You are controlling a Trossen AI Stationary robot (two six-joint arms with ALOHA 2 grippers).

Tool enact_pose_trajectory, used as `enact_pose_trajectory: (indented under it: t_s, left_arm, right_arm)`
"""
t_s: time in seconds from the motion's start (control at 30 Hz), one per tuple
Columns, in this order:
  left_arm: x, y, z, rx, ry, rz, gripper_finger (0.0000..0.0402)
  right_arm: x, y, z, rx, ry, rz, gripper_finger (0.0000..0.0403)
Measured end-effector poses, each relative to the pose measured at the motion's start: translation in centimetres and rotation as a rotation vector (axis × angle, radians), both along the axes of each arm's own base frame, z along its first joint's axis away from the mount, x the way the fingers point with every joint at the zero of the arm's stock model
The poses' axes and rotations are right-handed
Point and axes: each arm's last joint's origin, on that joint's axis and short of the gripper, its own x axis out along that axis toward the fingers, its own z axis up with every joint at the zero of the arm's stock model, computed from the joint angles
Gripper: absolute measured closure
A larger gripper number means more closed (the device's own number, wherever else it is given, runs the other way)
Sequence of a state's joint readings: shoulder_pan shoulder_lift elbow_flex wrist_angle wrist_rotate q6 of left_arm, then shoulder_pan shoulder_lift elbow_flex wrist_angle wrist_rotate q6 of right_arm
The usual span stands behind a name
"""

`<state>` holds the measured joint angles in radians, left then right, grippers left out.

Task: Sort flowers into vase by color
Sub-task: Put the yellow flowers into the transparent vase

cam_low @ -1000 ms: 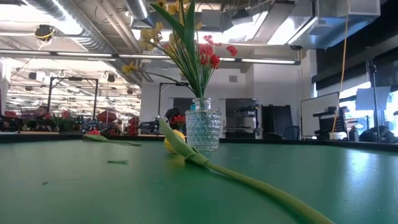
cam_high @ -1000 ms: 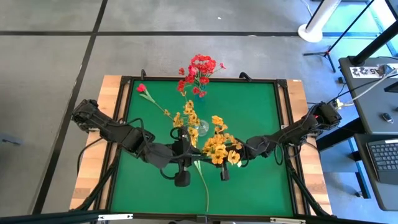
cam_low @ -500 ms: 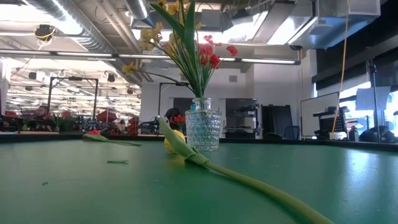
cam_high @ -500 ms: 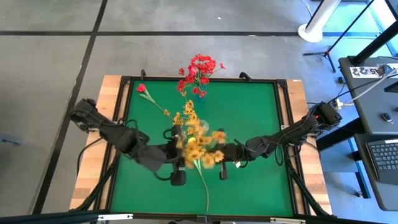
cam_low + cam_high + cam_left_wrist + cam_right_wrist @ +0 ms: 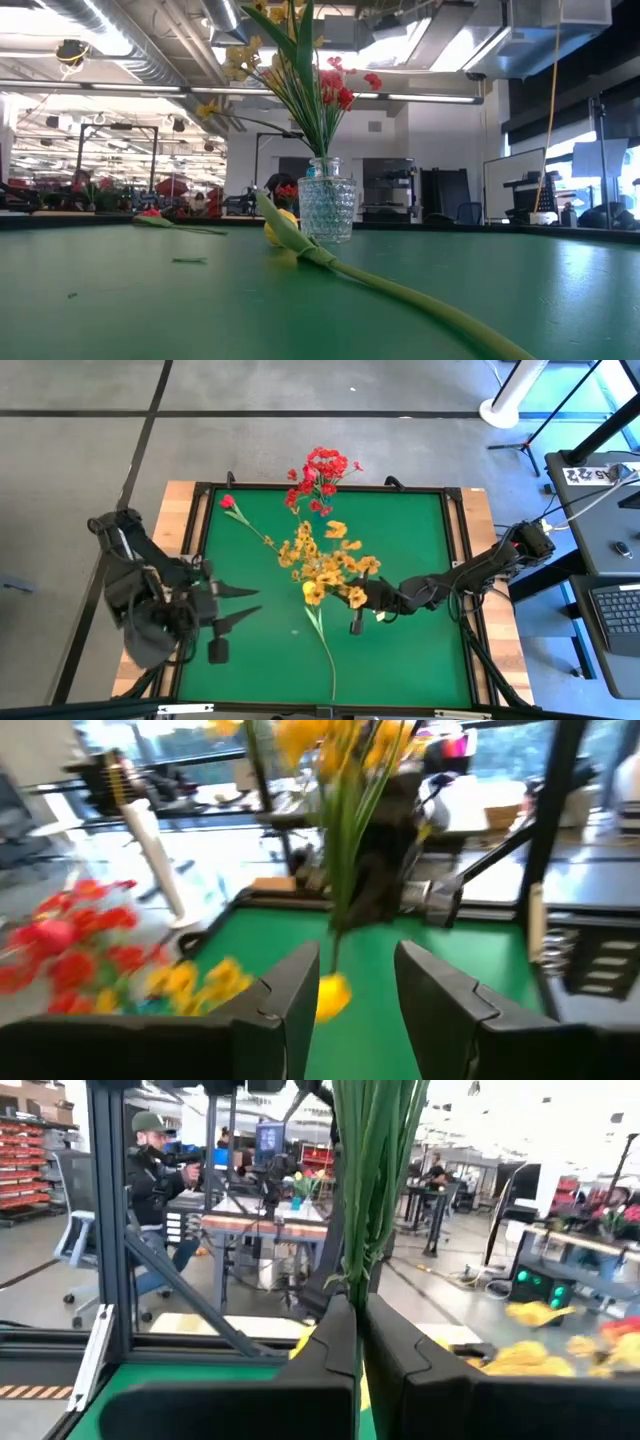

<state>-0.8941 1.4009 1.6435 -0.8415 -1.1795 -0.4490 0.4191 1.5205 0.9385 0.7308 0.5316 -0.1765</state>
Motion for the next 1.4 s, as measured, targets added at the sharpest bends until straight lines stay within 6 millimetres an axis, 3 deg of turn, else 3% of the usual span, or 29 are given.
enact_pose_trajectory:
  t_s: [0.1,0.23,0.47,0.57,0.73,1.07,1.23,1.4]
  left_arm:
    - [-1.6,-0.1,-2.6,0.022,0.008,0.052,0.0274]
    - [-2.8,0.4,-7.2,0.013,0.010,0.103,0.0286]
    - [-4.2,2.4,-13.3,-0.110,0.012,0.151,0.0319]
    - [-4.5,2.9,-15.1,-0.154,-0.004,0.151,0.0337]
    - [-4.4,3.2,-18.2,-0.202,-0.017,0.113,0.0365]
    - [-3.4,3.5,-22.3,-0.251,-0.049,-0.140,0.0392]
    - [-3.1,4.5,-23.2,-0.292,-0.169,-0.276,0.0395]
    - [-2.9,5.8,-23.8,-0.304,-0.235,-0.251,0.0395]
  right_arm:
    - [-1.1,-0.6,-0.3,-0.007,0.006,-0.017,0.0401]
    - [-2.2,-2.4,-2.8,0.019,0.047,-0.056,0.0402]
    - [-4.3,-7.6,-6.6,0.104,-0.026,-0.104,0.0402]
    - [-3.9,-9.6,-7.3,0.140,-0.032,-0.097,0.0403]
    - [-2.2,-10.5,-8.6,0.101,0.095,-0.091,0.0403]
    - [-1.5,-11.8,-8.3,0.075,0.087,-0.102,0.0403]
    - [-1.0,-12.4,-9.5,0.087,0.125,-0.102,0.0403]
    - [-0.3,-12.4,-11.0,0.093,0.139,-0.080,0.0403]
